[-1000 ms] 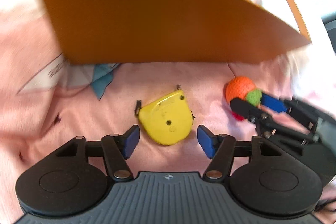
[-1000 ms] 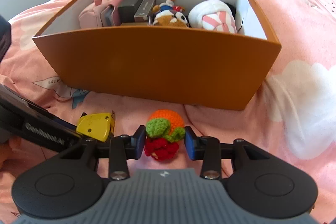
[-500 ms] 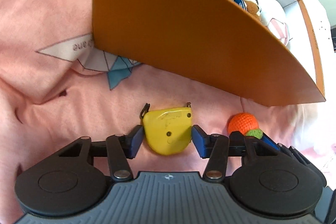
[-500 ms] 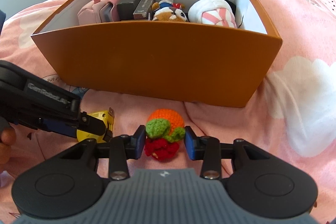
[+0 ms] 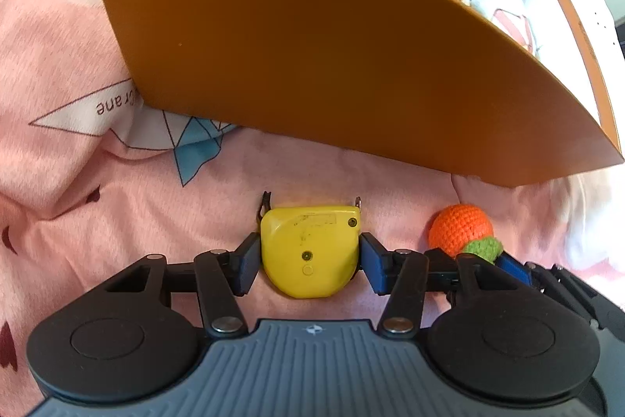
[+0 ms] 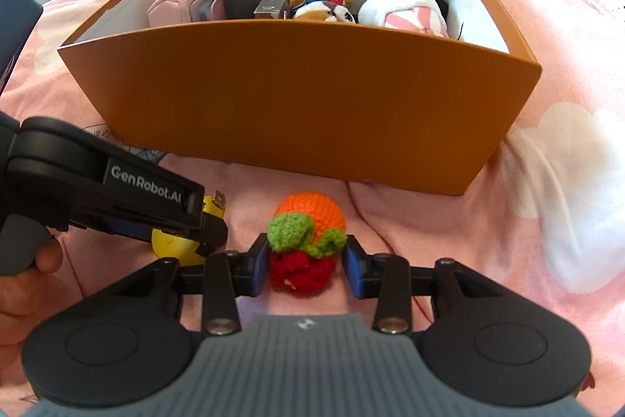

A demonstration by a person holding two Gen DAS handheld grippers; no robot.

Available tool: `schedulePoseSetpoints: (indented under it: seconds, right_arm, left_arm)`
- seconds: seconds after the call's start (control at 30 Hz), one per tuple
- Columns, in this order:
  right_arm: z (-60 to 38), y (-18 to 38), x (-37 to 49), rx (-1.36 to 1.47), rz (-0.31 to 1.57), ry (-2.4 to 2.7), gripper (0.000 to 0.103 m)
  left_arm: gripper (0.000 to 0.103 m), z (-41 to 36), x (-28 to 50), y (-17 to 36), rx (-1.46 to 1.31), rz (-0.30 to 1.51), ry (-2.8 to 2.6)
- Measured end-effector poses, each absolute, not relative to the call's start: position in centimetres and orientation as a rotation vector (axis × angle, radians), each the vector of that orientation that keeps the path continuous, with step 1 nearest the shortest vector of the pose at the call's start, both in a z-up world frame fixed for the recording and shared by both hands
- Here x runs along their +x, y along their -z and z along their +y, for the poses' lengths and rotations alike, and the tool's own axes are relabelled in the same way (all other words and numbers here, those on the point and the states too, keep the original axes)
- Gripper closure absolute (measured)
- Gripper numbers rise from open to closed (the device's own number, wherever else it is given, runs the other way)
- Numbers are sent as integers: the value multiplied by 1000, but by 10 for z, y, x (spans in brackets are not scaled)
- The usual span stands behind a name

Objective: Organize objects
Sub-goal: 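Carry the tape measure and crocheted fruit over the orange box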

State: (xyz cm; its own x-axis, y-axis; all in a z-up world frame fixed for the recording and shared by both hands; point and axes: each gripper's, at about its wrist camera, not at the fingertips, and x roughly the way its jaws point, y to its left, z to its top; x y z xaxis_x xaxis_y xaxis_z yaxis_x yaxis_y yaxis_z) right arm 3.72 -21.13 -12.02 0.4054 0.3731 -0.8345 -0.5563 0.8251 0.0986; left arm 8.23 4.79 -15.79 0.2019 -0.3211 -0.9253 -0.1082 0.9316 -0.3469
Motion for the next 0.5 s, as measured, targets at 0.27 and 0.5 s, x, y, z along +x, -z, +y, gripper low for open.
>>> schedulePoseSetpoints:
  seconds: [0.27,0.5]
  right_arm:
    - [-216,107,35,-191,948,-598,63]
    - [-222,72,36,-158,892,-661,63]
  left_arm:
    - [42,70,77,131,-309,1340,267]
    - [42,74,67,82,-257,1208,406]
